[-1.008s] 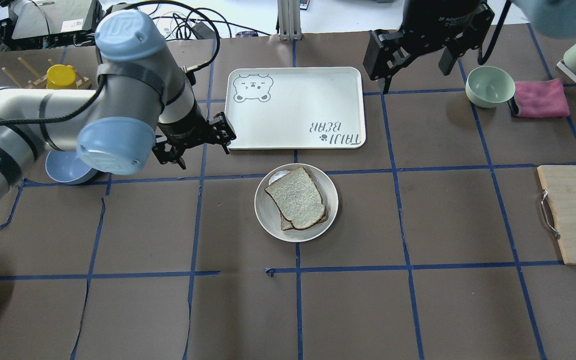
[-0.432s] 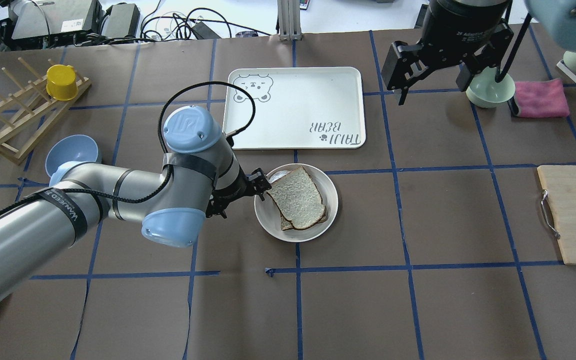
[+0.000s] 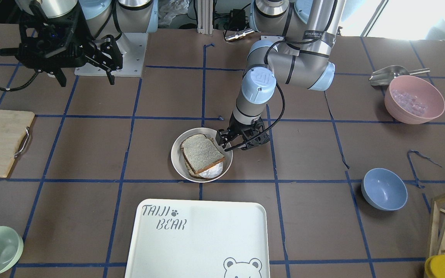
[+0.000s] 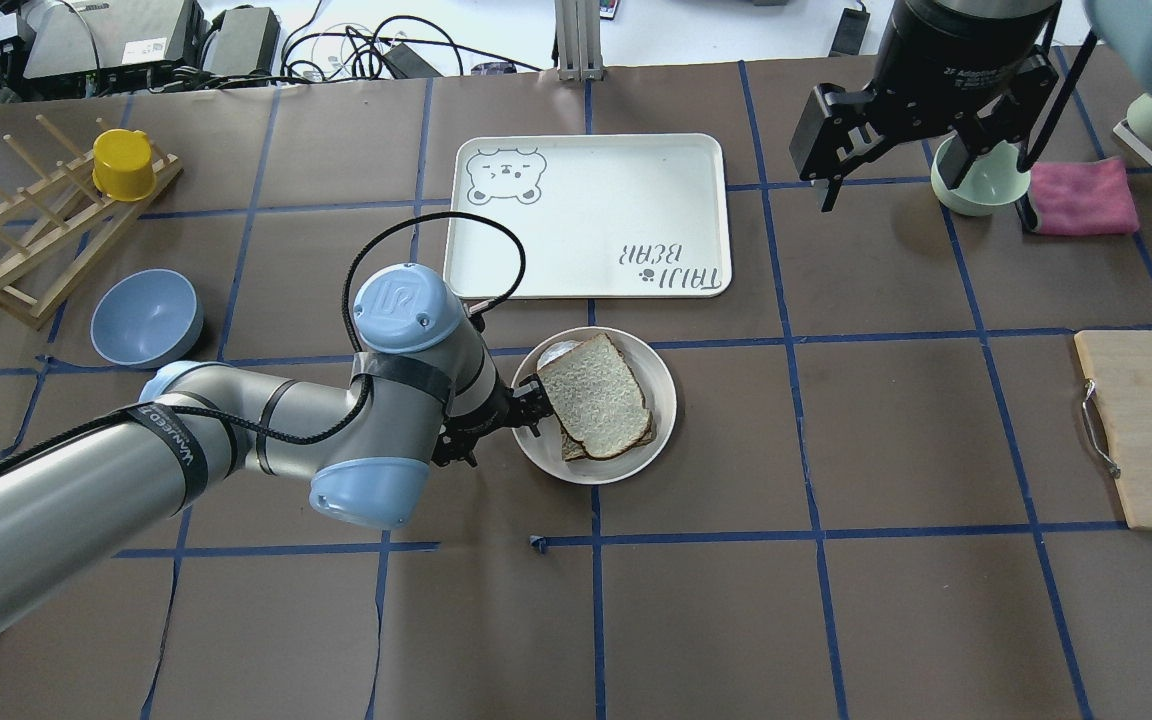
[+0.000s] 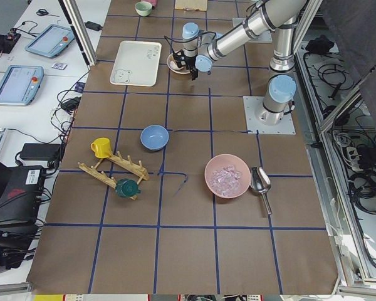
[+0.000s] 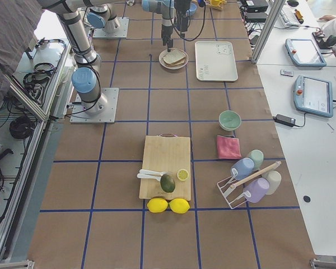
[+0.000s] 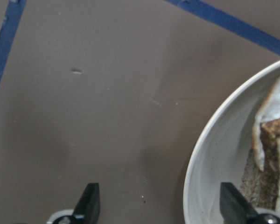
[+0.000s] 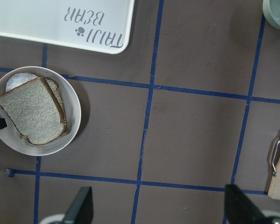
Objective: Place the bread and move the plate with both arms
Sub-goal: 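Grasp the rim of the white plate with the left gripper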
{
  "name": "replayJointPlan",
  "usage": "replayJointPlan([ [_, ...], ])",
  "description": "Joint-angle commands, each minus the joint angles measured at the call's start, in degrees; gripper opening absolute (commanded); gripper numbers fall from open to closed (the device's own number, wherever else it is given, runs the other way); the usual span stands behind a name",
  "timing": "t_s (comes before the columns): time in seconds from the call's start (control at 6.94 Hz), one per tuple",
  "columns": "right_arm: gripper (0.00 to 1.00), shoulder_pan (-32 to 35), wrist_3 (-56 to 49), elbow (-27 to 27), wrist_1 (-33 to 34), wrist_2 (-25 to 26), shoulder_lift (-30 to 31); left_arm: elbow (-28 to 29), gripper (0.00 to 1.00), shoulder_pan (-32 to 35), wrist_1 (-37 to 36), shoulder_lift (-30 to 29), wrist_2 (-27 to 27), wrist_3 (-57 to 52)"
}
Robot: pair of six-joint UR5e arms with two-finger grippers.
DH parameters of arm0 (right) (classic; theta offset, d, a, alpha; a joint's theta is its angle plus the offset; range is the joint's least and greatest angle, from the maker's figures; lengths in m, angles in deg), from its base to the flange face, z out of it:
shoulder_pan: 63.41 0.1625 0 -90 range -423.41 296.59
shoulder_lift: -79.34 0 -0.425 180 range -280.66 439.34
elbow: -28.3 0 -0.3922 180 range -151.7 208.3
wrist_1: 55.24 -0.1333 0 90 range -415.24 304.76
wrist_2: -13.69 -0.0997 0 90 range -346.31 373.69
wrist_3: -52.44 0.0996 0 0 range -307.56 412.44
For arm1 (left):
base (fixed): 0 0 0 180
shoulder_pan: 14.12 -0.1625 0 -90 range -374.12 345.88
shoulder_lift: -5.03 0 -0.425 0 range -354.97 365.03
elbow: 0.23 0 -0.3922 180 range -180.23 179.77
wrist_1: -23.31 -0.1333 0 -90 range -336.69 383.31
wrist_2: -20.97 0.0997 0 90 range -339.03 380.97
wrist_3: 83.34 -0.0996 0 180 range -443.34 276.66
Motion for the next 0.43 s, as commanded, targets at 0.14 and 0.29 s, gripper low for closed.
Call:
replayJointPlan([
  [0.14, 1.0, 0.1, 0.0, 0.0, 0.0, 0.1, 0.0, 0.3, 0.0, 0.1, -1.5, -0.9, -0.1, 0.0],
  [0.29, 1.0, 0.1, 0.0, 0.0, 0.0, 0.2, 0.0, 0.5, 0.0, 0.1, -1.5, -0.8, 0.0, -0.4],
])
